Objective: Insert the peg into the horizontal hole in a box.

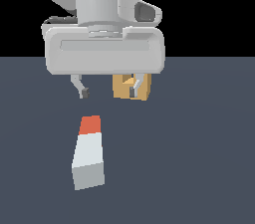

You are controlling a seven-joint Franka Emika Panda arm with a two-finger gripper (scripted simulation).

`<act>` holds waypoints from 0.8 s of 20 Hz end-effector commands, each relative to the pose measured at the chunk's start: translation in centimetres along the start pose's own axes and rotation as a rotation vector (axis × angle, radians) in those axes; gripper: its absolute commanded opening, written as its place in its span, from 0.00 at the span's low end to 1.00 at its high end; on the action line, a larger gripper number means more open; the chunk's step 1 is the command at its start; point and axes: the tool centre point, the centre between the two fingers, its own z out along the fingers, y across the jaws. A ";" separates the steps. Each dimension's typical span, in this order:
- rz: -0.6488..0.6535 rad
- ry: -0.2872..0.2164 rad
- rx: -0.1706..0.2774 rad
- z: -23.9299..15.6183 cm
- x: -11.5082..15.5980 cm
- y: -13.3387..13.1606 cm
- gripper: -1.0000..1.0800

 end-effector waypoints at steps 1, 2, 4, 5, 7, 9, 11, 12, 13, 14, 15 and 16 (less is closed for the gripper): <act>-0.034 0.002 0.000 1.2 -1.2 -0.9 0.96; -0.048 0.003 0.000 1.7 -1.7 -1.3 0.96; -0.072 0.004 0.000 2.5 -2.6 -1.8 0.96; -0.083 0.005 0.001 2.9 -3.0 -2.1 0.96; -0.103 0.006 0.001 3.6 -3.7 -2.5 0.96; -0.120 0.007 0.001 4.2 -4.4 -2.8 0.96; -0.134 0.008 0.001 4.7 -4.9 -3.1 0.96; -0.139 0.009 0.001 4.9 -5.1 -3.2 0.96; -0.145 0.009 0.001 5.1 -5.3 -3.3 0.96; -0.149 0.009 0.001 5.2 -5.5 -3.4 0.96; -0.153 0.010 0.001 5.4 -5.7 -3.4 0.96; -0.155 0.010 0.001 5.5 -5.8 -3.5 0.96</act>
